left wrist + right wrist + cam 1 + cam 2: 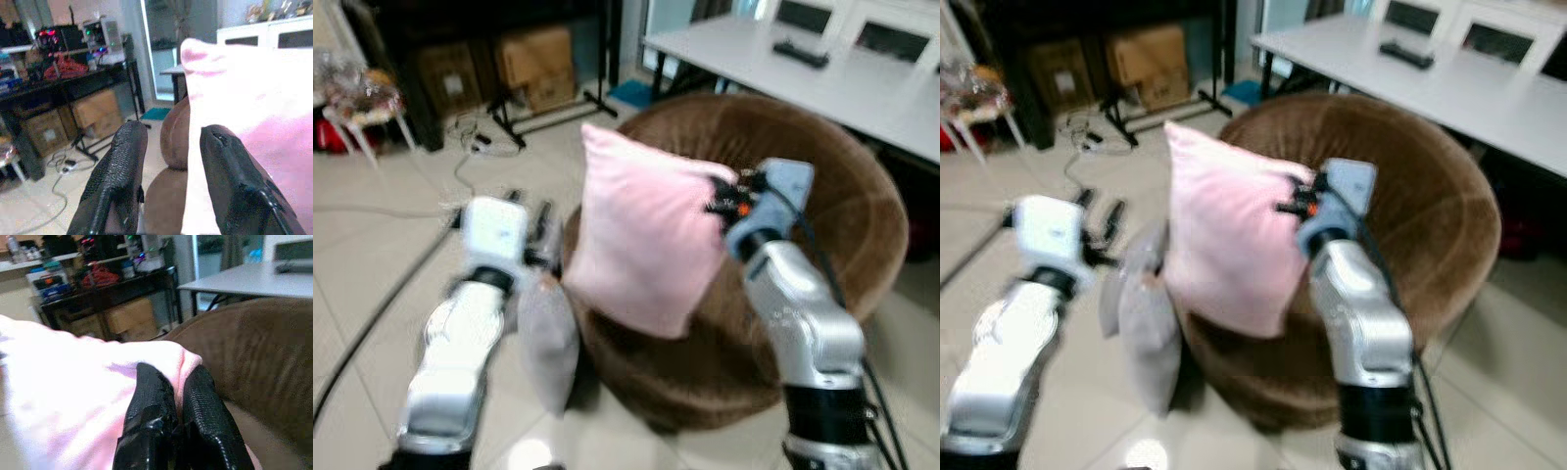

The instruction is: Move the pillow to the sofa from floor

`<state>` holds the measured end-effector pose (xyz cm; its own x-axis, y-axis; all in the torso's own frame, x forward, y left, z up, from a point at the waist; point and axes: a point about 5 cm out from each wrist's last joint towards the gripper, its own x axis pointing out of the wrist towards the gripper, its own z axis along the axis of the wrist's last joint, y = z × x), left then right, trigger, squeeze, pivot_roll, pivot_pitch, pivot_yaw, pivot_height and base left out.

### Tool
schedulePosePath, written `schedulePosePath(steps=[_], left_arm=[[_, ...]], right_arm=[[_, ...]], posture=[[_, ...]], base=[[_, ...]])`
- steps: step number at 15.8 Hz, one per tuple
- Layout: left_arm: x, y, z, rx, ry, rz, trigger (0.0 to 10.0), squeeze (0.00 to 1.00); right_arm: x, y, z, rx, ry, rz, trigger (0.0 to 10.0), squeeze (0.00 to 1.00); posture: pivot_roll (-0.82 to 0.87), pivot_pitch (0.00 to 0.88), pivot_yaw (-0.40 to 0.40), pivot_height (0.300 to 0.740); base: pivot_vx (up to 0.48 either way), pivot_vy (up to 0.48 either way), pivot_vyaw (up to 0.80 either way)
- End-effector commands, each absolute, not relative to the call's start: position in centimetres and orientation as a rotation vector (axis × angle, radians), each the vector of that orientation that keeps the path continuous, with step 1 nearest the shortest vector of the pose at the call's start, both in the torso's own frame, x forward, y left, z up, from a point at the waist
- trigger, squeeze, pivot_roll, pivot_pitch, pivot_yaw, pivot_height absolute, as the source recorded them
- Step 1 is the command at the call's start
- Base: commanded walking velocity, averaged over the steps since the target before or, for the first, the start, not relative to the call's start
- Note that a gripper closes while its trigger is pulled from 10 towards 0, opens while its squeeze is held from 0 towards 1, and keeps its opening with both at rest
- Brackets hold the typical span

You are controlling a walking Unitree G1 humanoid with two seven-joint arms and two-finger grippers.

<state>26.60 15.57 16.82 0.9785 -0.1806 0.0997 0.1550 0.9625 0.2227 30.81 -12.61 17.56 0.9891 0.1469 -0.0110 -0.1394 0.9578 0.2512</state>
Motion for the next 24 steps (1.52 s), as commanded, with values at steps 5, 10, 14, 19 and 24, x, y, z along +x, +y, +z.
schedulePosePath(steps=[5, 10, 14, 19, 24], left_arm=[[26.71, 16.06, 16.90, 0.231, -0.116, -0.167, 10.0, 0.00], [26.87, 15.96, 16.93, 0.228, -0.114, -0.173, 10.0, 0.00], [26.88, 15.95, 16.97, 0.231, -0.114, -0.172, 10.0, 0.00], [26.93, 15.94, 17.00, 0.230, -0.113, -0.176, 10.0, 0.00], [26.93, 15.91, 16.98, 0.227, -0.114, -0.178, 10.0, 0.00]], right_arm=[[30.78, -12.16, 18.99, 0.262, -0.034, 0.163, 10.0, 0.00], [30.83, -12.19, 19.03, 0.253, -0.035, 0.160, 10.0, 0.00], [30.94, -12.21, 19.07, 0.254, -0.034, 0.162, 10.0, 0.00], [30.97, -12.18, 19.12, 0.253, -0.037, 0.161, 10.0, 0.00], [30.95, -12.10, 19.11, 0.255, -0.037, 0.168, 10.0, 0.00]], posture=[[0.09, 0.000, -0.039, 0.740], [0.09, 0.000, -0.037, 0.740], [0.09, 0.000, -0.040, 0.740], [0.09, 0.000, -0.035, 0.740], [0.09, 0.000, -0.035, 0.740]], base=[[0.274, 0.000, -0.80], [0.274, 0.000, 0.00], [0.276, 0.000, 0.00], [0.274, 0.000, 0.00], [0.275, 0.000, 0.00]])
